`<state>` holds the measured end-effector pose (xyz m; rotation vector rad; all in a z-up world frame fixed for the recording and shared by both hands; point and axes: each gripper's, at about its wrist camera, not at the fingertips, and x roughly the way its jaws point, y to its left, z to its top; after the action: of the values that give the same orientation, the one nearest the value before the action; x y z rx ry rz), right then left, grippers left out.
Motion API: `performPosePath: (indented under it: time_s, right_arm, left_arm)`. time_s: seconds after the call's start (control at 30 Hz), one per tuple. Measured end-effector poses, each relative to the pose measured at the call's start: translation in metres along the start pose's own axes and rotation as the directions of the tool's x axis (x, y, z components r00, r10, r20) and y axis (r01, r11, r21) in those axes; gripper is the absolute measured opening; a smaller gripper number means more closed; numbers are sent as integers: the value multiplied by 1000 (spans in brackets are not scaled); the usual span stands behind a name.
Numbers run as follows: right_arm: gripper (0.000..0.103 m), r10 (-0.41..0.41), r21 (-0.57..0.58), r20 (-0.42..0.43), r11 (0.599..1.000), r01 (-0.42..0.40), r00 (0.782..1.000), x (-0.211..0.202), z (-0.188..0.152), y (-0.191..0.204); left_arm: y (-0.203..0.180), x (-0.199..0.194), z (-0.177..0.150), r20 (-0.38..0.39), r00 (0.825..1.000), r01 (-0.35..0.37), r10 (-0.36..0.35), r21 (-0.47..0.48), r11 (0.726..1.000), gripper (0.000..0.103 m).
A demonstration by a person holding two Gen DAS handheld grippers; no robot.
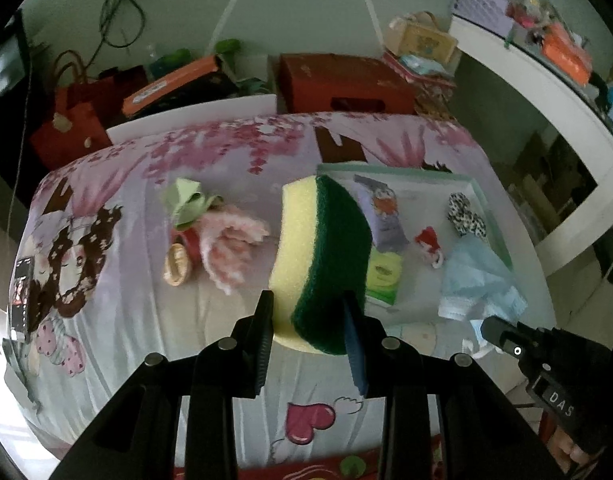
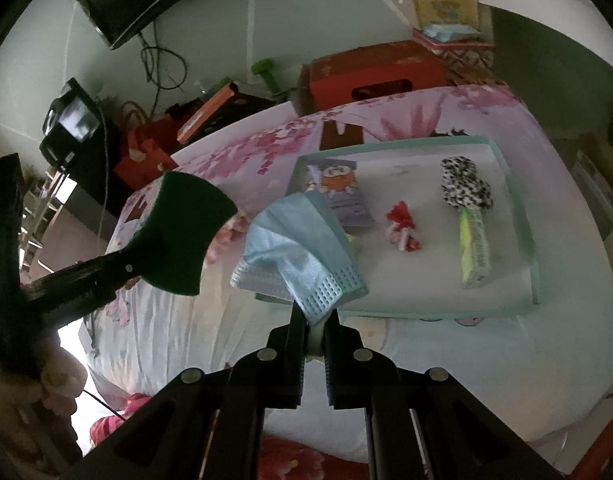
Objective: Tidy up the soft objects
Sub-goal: 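Carry the sponge and blue mask over the mint tray with both grippers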
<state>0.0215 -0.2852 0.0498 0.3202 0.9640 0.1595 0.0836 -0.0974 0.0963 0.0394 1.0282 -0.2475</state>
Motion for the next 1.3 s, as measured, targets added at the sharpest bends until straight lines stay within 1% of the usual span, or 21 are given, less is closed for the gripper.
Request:
performPosePath:
  time_s: [0.2, 0.37, 0.7, 0.83, 1.0, 1.13, 1.3]
  right_arm:
    - [8, 5, 33, -16, 999, -4, 1000, 11, 1, -23]
    - [8, 8, 55, -29, 998, -6, 1000, 24, 4, -39]
    - [8, 19, 77, -45, 997, -16, 999, 50, 21, -59]
    - [8, 17, 81, -50, 997, -13, 999, 60, 29, -65]
    - [8, 14, 84, -56, 996, -9, 998, 71, 38, -69]
    - [8, 8, 86, -58, 996, -3, 998, 80, 45, -72]
    - [8, -4, 85, -64, 996, 10, 998, 89, 54, -74]
  left_arm:
    - [-27, 20, 2, -34, 999, -1, 3, 40, 999, 34]
    - [-42, 37, 4, -62, 998, 2, 3, 66, 998, 34]
    - [-61, 69, 14, -97, 995, 18, -8, 96, 995, 34]
    - [-62, 82, 20, -107, 994, 23, -13, 93, 995, 34]
    - [-60, 93, 27, -101, 995, 34, -25, 90, 995, 34]
    - [-54, 101, 33, -100, 994, 59, -53, 62, 996, 34]
    - [-49, 112, 39, -98, 993, 75, -70, 46, 996, 35]
